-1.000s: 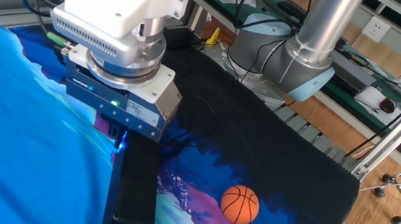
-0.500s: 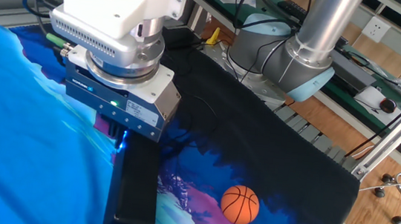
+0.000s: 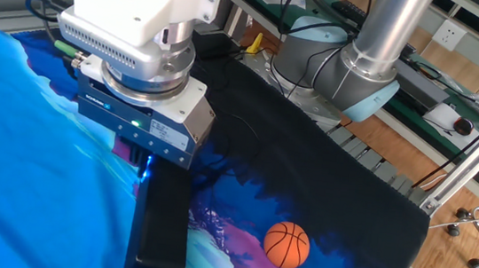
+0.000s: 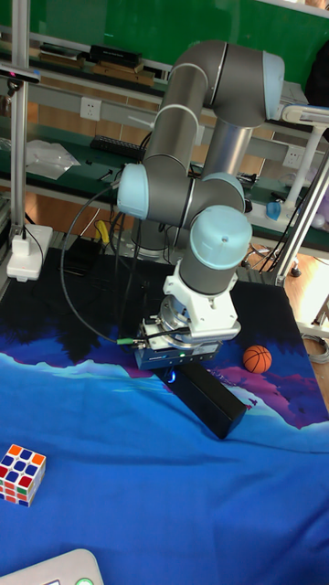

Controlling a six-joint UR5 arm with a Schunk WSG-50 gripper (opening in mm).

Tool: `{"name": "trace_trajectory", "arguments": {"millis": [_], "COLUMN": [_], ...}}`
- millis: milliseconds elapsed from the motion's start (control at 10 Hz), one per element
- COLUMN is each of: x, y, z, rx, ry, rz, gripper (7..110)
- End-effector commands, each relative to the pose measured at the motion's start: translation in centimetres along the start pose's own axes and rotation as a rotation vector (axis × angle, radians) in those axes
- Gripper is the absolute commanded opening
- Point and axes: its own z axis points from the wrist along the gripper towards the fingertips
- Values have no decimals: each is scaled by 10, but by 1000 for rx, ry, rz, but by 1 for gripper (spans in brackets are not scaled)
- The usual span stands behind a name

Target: Turn the knob to decrease the volume of the speaker

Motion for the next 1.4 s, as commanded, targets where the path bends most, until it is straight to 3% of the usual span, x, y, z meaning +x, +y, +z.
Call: {"name": "trace_trajectory", "arguments": {"millis": [0,1300], "x": [0,15], "y": [1,-2], "z": [-1,3], "rx": [-12,-11], "ry": [-1,57], "rz": [4,-10], "gripper": [7,7]}}
